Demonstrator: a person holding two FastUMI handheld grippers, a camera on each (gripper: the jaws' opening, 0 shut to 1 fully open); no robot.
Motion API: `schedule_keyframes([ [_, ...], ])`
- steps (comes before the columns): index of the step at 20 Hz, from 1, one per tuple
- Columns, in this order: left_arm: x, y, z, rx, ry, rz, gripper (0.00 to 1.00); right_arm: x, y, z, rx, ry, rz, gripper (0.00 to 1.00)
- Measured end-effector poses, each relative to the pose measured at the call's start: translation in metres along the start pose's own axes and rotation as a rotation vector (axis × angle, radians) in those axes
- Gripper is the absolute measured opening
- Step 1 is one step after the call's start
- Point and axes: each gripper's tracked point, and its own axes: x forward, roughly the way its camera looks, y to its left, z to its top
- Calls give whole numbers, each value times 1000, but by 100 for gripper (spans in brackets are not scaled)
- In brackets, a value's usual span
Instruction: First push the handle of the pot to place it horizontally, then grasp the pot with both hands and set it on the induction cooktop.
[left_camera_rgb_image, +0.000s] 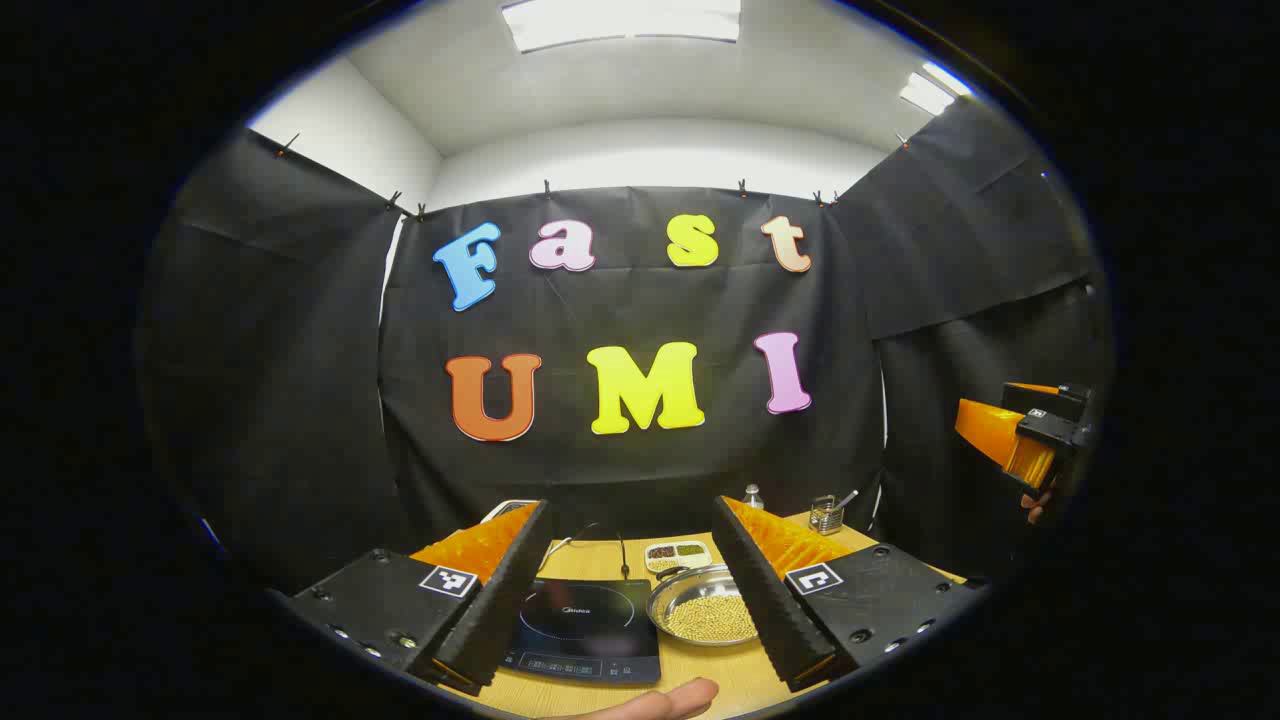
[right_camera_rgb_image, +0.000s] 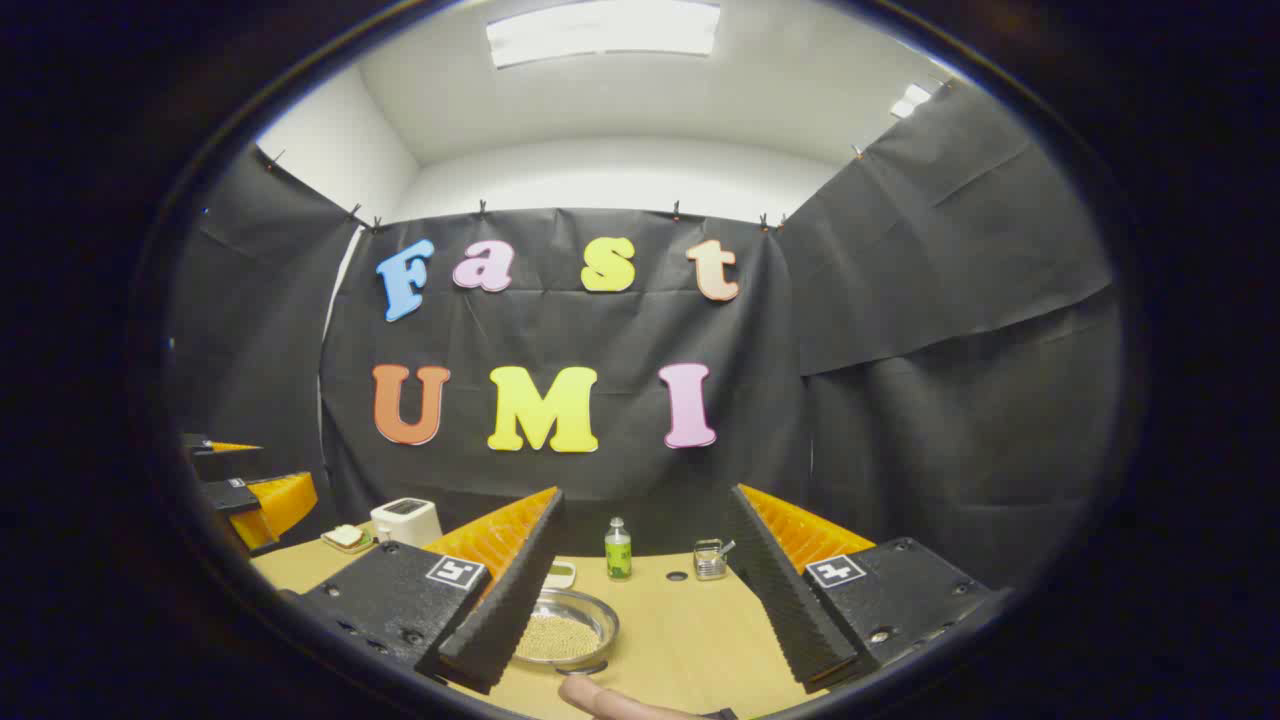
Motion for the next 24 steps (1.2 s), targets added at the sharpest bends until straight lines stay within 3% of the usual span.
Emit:
schedule_keyframes([
  [18,-7,20,-8,-12,6,9,96,25,14,-27,-7,57,19,100],
  [24,-13,24,-10,-11,12,15,96,45,31,-48,67,97,77,99],
])
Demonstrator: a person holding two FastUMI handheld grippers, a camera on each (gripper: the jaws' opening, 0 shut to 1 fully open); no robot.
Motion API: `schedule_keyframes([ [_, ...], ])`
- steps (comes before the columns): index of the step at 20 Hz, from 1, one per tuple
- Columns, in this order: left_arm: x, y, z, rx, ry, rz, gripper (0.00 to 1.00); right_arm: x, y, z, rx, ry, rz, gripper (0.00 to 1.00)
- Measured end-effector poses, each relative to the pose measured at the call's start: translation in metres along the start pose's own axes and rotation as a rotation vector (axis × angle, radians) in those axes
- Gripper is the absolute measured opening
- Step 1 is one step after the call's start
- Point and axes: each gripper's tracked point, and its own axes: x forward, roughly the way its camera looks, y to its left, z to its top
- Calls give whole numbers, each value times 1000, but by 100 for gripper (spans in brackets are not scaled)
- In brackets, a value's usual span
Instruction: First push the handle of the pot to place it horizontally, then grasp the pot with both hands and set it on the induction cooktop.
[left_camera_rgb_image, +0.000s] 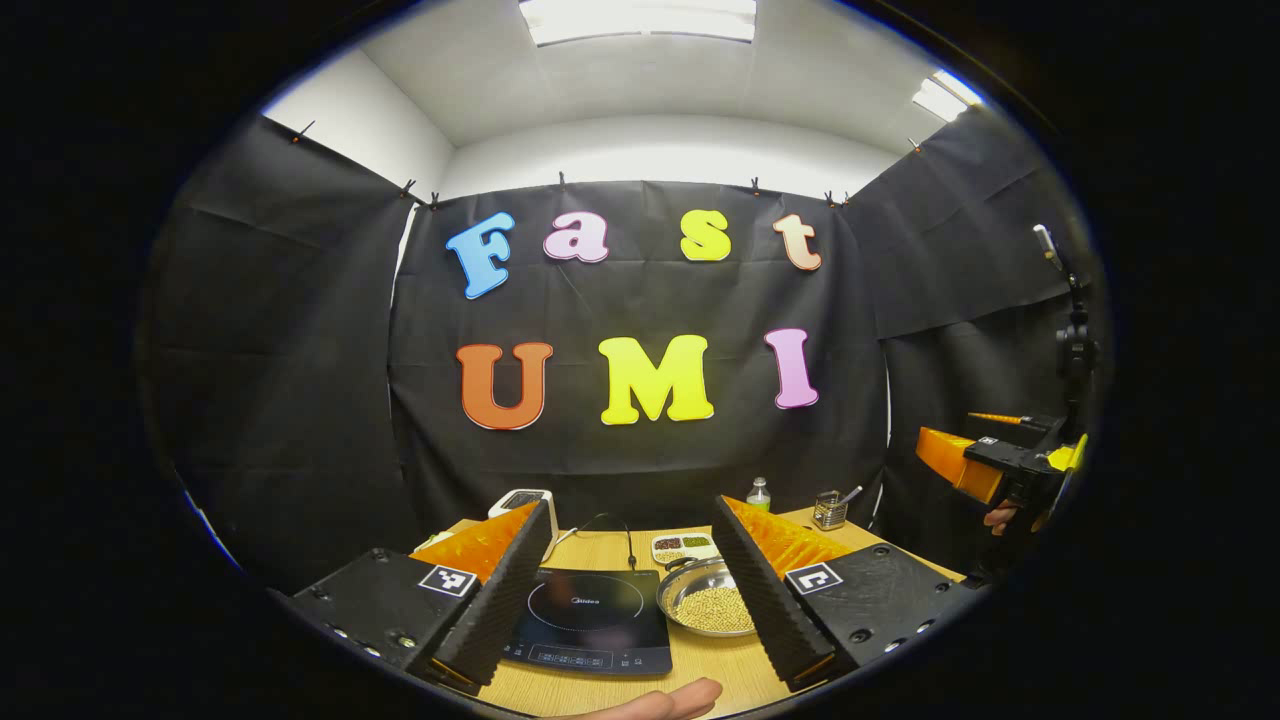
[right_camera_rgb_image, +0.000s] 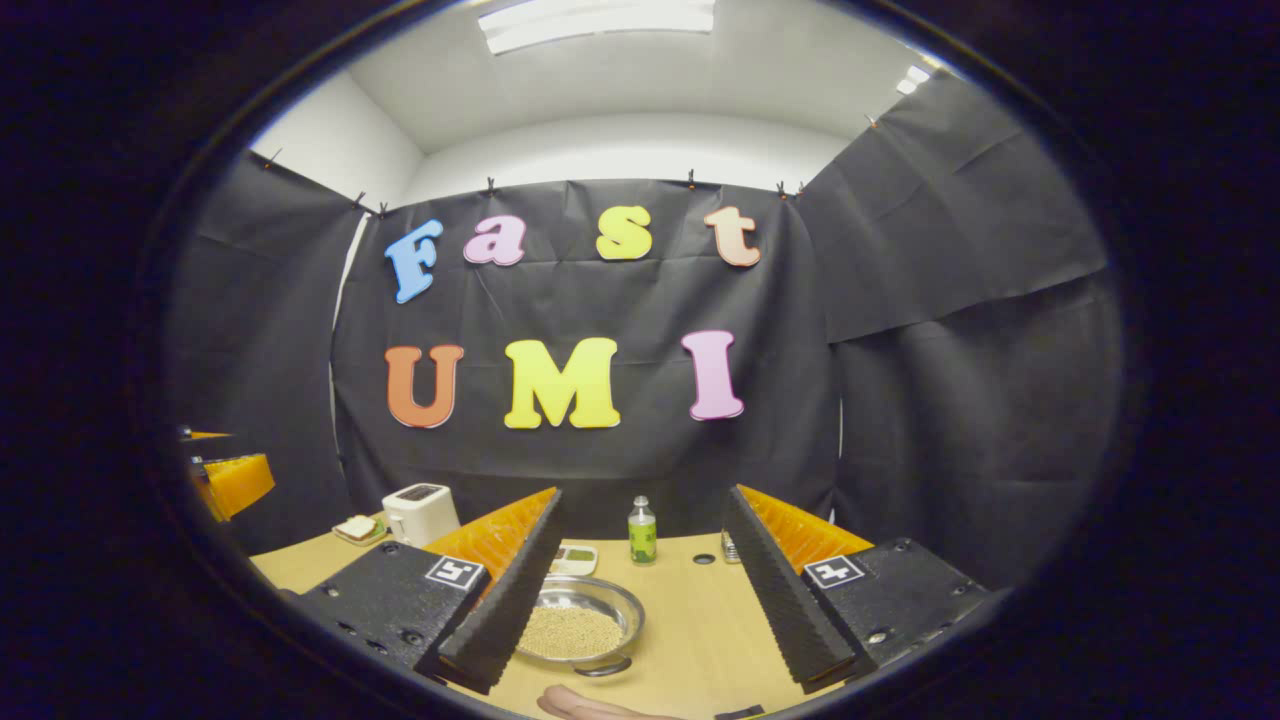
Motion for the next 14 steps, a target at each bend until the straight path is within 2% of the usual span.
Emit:
schedule_keyframes([
  [3,-4,2,-1,3,-6,4,96,11,9,-16,16,29,34,87],
  [6,-7,1,-8,13,6,-1,96,23,24,-26,-5,44,89,61],
  [9,-16,-1,-7,26,1,-11,96,31,28,-50,-36,115,93,2],
  [10,-17,-2,-6,22,-6,-15,96,33,34,-60,-40,146,102,0],
  [12,-19,-5,-6,15,-13,-28,96,34,43,-82,-66,208,119,4],
  [13,-20,-8,-5,17,-15,-30,96,35,47,-94,-77,240,128,1],
  [14,-20,-6,-6,21,-13,-30,96,36,52,-105,-85,268,139,4],
])
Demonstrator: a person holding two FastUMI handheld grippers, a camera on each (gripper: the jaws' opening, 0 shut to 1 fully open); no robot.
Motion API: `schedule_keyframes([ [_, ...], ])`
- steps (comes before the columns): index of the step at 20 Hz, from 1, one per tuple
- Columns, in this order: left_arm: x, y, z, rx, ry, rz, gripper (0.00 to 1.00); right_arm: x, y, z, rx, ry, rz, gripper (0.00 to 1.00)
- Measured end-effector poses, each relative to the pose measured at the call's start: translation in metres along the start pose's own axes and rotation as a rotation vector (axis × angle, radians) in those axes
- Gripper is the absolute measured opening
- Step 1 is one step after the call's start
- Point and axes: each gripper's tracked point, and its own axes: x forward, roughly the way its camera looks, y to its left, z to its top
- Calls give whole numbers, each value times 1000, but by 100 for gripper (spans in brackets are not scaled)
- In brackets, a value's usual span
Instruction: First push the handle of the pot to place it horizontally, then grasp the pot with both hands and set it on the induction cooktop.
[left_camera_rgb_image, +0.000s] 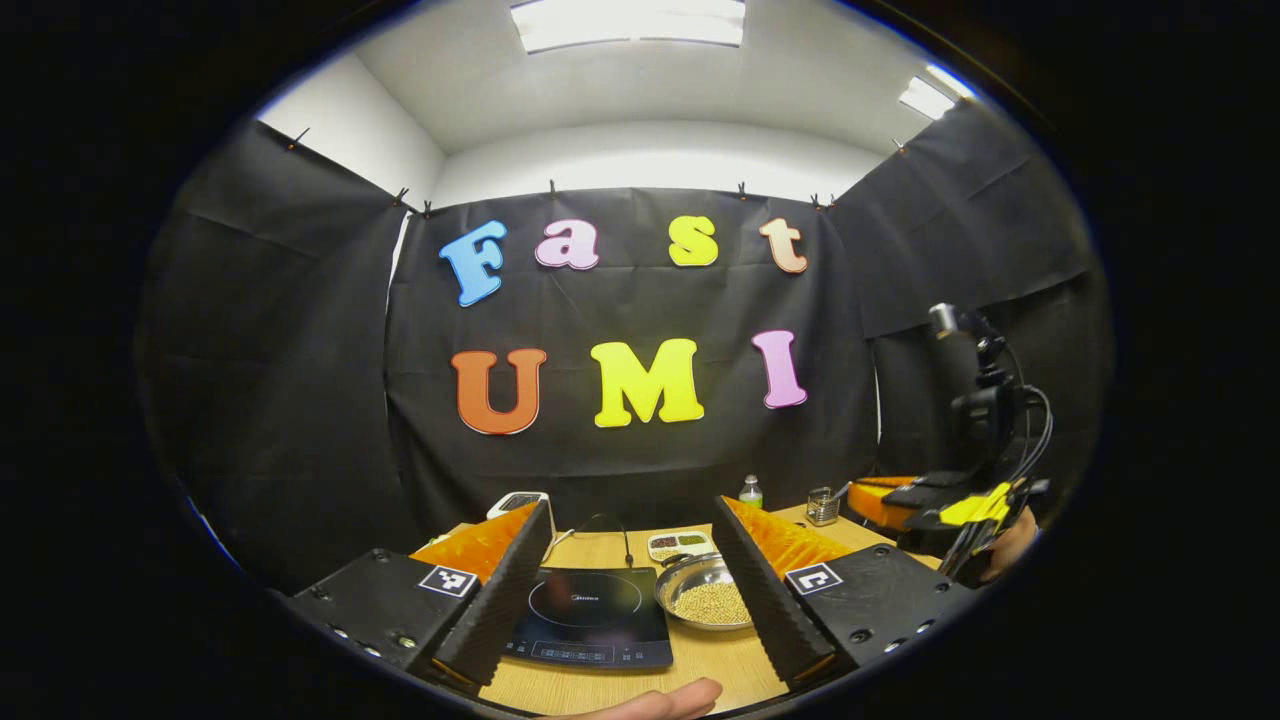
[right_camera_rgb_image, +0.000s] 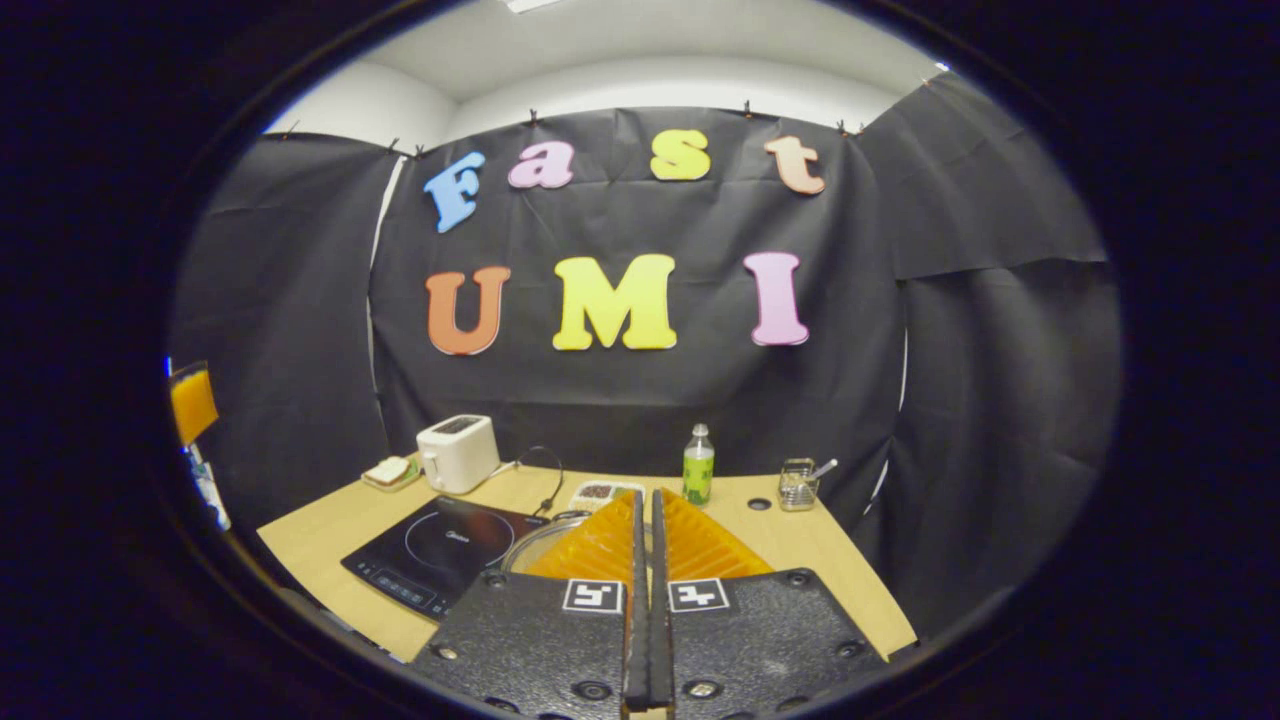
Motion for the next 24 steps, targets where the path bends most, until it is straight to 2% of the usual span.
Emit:
schedule_keyframes([
  [2,-2,0,-2,10,2,2,96,9,7,-18,-12,53,15,3],
  [4,-3,1,-1,13,2,3,96,19,3,-35,-6,98,-12,1],
  [5,-3,1,-1,12,1,3,96,23,-1,-42,1,118,-37,4],
  [9,-3,9,-1,6,-1,21,96,41,0,-82,33,242,-35,4],
  [11,-3,11,-1,3,1,26,96,49,-3,-106,27,315,-41,0],
  [12,-4,10,-3,3,5,25,96,51,0,-116,32,343,-31,4],
  [14,-3,10,-4,3,11,23,96,54,3,-136,25,396,-21,1],
  [17,-3,9,-5,3,15,20,96,52,15,-160,27,458,23,4],
  [18,-3,8,-4,2,15,20,96,52,20,-164,26,470,46,1],
  [19,-2,7,-5,3,17,18,96,52,22,-171,20,484,53,4],
  [24,-1,6,-6,10,18,18,96,52,39,-201,4,571,105,4],
])
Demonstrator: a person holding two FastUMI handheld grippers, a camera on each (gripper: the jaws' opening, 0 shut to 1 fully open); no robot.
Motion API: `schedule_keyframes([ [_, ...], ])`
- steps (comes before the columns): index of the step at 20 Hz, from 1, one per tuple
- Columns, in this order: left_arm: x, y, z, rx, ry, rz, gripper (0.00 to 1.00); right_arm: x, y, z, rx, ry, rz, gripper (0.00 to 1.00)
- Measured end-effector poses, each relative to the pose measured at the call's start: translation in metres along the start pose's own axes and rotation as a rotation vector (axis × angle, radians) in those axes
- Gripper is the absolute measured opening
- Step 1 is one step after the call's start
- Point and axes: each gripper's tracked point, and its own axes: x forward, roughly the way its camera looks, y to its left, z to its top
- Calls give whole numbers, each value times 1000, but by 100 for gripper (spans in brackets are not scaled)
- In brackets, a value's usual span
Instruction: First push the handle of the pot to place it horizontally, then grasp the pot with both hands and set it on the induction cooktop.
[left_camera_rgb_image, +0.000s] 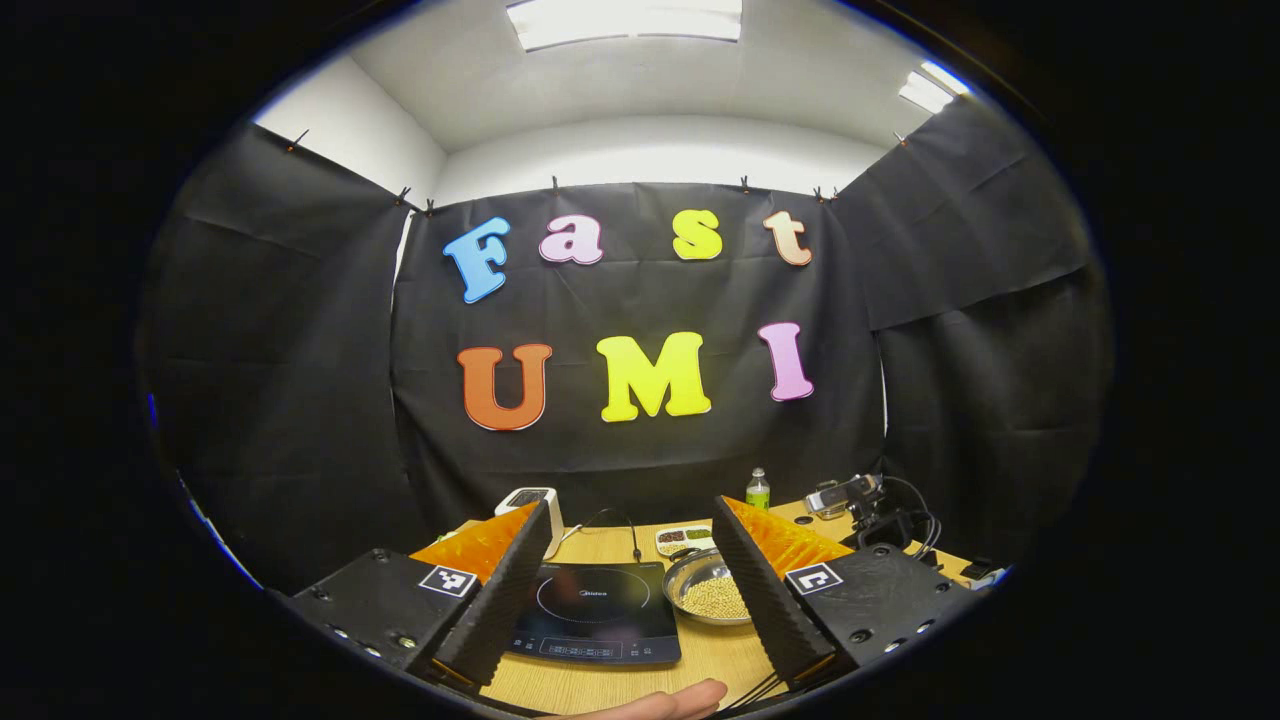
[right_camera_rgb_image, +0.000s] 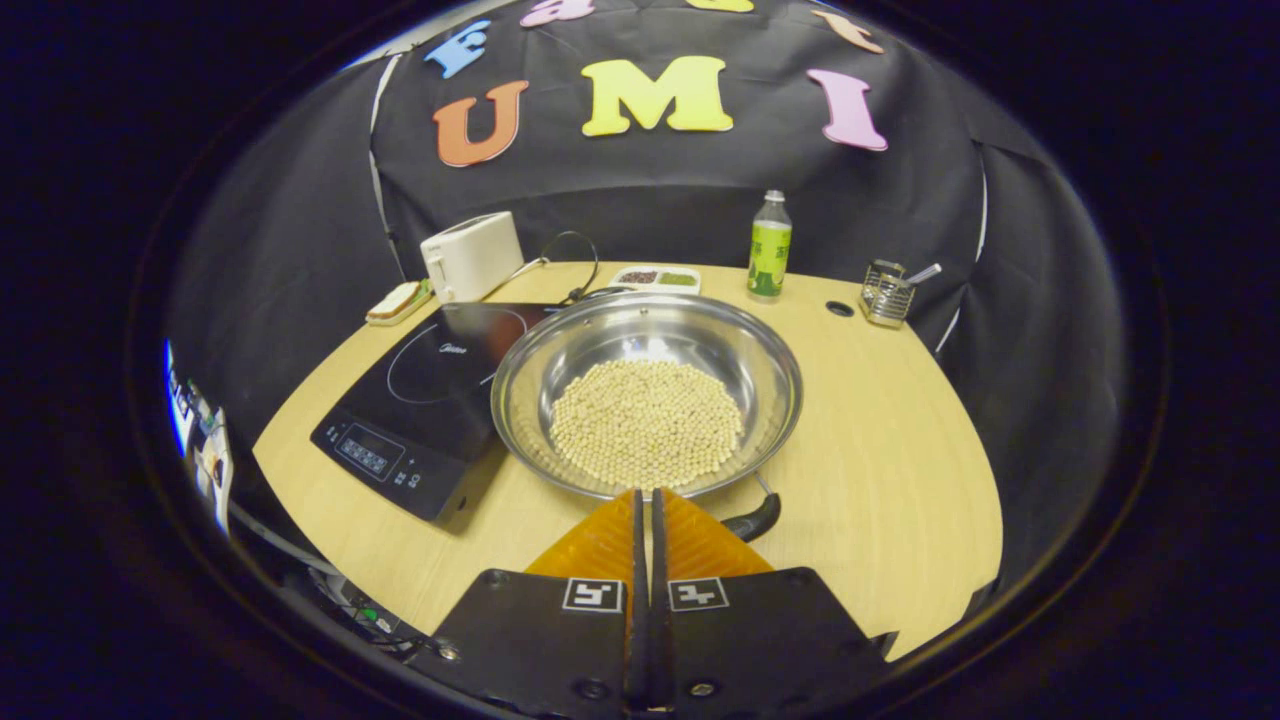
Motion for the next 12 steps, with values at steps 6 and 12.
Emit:
schedule_keyframes([
  [6,0,-1,2,-3,2,-10,96,12,3,-19,21,88,32,4],
  [12,-5,-5,11,-8,-20,-15,96,17,5,-21,64,100,48,1],
])
